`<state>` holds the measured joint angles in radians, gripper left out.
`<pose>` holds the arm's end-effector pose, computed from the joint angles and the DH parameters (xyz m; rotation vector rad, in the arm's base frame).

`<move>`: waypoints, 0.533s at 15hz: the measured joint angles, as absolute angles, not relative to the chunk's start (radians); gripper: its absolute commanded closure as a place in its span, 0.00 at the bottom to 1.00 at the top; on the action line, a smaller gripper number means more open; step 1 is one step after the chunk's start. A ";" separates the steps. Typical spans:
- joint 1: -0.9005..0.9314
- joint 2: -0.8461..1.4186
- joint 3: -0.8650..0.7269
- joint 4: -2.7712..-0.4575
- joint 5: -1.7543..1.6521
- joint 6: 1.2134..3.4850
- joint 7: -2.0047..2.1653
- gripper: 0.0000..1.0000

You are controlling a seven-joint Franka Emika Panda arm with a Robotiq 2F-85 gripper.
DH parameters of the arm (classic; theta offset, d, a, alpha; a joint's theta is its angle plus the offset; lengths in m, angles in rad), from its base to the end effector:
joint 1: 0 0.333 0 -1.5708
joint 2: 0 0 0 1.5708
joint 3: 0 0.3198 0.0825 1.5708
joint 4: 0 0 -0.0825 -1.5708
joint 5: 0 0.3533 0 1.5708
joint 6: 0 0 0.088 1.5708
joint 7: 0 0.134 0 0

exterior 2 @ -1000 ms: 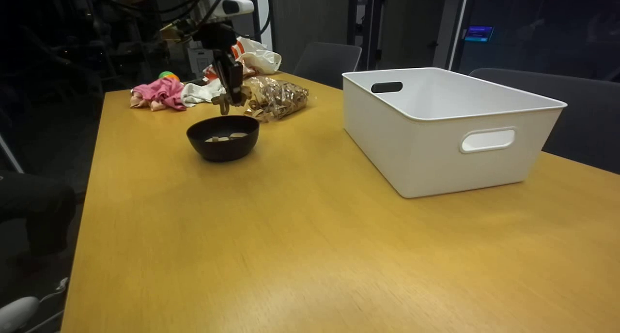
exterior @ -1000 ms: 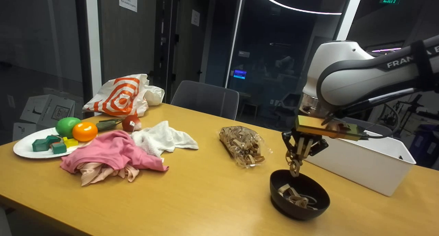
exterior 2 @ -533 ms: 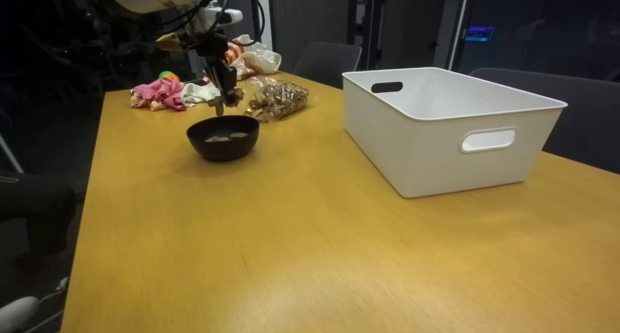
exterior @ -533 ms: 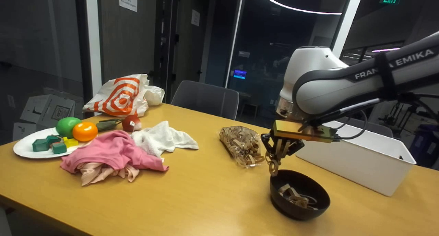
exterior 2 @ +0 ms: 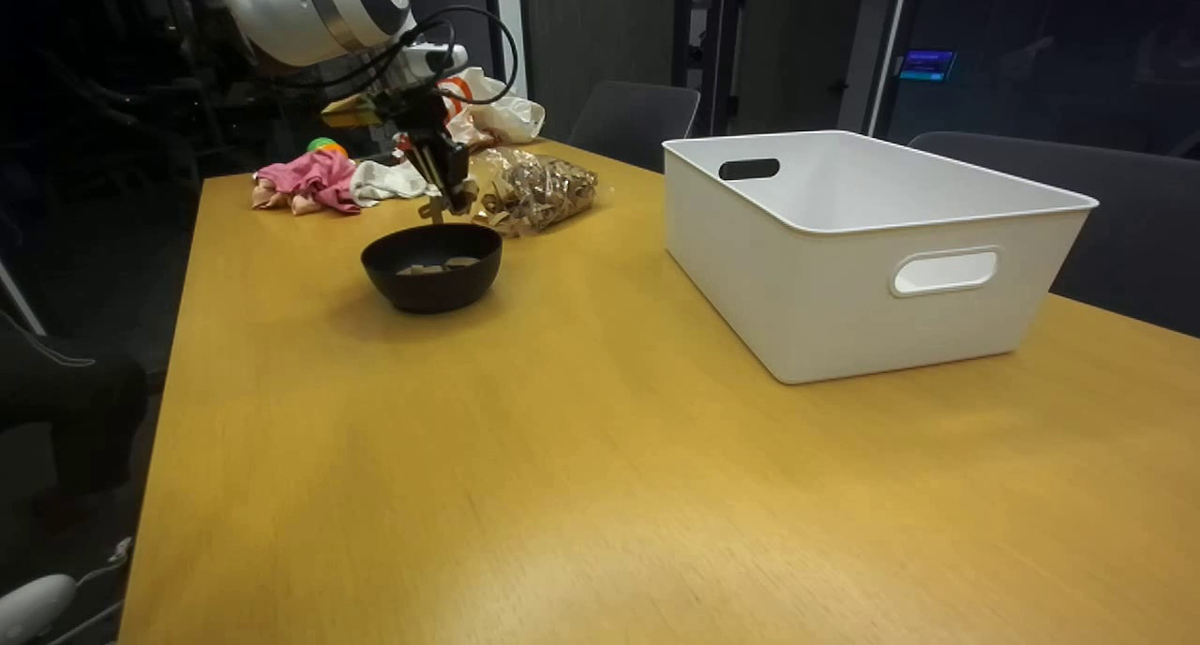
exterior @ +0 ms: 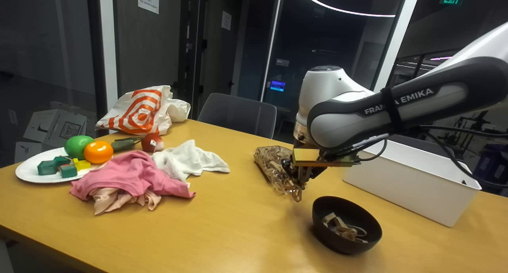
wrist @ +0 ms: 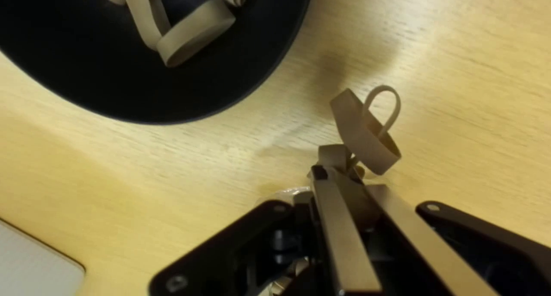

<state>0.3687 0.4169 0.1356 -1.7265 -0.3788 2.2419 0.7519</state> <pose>0.5812 0.2900 0.3494 2.9768 -0.0604 0.3507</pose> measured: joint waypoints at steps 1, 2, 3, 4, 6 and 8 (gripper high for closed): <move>0.377 0.439 0.126 -1.699 -0.389 2.239 0.751 0.93; 0.384 0.462 0.115 -1.671 -0.399 2.232 0.751 0.93; 0.392 0.483 0.102 -1.643 -0.415 2.221 0.751 0.93; 0.399 0.503 0.088 -1.616 -0.426 2.210 0.751 0.93; 0.410 0.538 0.063 -1.565 -0.442 2.193 0.751 0.93; 0.415 0.567 0.045 -1.520 -0.452 2.188 0.751 0.93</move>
<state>0.4149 0.5666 0.0453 -1.5197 -0.4521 2.1884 0.7506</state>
